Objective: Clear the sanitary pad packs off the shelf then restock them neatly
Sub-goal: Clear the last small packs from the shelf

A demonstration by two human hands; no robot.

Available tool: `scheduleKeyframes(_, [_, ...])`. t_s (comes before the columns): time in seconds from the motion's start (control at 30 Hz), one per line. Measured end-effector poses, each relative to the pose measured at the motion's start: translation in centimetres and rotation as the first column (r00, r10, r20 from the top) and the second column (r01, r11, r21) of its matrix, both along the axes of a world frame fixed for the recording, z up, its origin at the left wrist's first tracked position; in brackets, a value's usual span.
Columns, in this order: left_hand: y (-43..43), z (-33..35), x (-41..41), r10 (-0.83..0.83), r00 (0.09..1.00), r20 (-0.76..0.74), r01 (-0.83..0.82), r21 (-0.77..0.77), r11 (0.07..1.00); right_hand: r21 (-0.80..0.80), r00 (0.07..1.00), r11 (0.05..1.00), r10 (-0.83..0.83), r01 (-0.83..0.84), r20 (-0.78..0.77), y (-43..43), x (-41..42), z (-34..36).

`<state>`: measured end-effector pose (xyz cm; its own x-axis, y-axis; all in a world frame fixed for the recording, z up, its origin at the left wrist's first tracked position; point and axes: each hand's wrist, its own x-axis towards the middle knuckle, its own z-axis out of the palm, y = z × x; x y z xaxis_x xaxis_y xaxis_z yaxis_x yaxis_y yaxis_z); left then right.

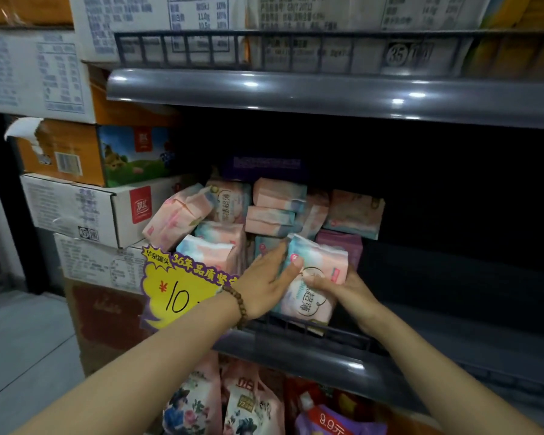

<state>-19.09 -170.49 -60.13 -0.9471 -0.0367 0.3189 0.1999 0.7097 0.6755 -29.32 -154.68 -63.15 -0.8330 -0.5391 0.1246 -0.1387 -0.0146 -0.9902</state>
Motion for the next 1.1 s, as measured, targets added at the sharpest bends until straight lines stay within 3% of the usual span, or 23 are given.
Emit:
scheduleKeyframes(0.07, [1.0,0.3,0.1,0.008,1.0,0.019,-0.011,0.154,0.988,-0.067,0.997,0.995,-0.07,0.071,0.01,1.1,0.1,0.4])
scheduleKeyframes(0.17, [2.7,1.0,0.5,0.03,0.991,0.134,-0.052,0.163,0.985,-0.164,0.987,0.974,-0.154,0.159,0.047,3.2,0.7,2.3])
scheduleKeyframes(0.3, [5.4,2.6,1.0,-0.001,0.975,0.223,-0.061,0.274,0.96,-0.244,0.991,0.963,-0.088,0.112,0.106,6.8,2.0,5.9])
scheduleKeyframes(0.43, [6.8,3.1,1.2,-0.084,0.992,0.096,0.007,0.617,0.787,-0.133,0.992,0.991,0.026,-0.009,0.124,8.2,4.4,7.0])
scheduleKeyframes(0.53, [7.0,2.0,3.3,-0.073,0.992,0.107,-0.034,0.755,0.655,-0.054,0.984,0.997,0.062,-0.054,0.165,8.2,6.5,6.9])
scheduleKeyframes(0.77, [4.4,-0.4,11.4,-0.012,0.961,0.277,-0.231,0.823,0.519,0.059,0.883,0.933,0.315,-0.356,0.347,4.8,12.5,6.8])
scheduleKeyframes(0.9, [0.9,-3.0,15.6,0.03,0.955,0.295,-0.273,0.837,0.475,0.082,0.875,0.908,0.368,-0.411,0.316,0.7,15.4,4.7])
scheduleKeyframes(1.1, [-5.5,-6.6,20.0,0.122,0.938,0.325,-0.346,0.849,0.4,0.093,0.801,0.858,0.428,-0.506,0.419,-3.6,18.7,-0.5])
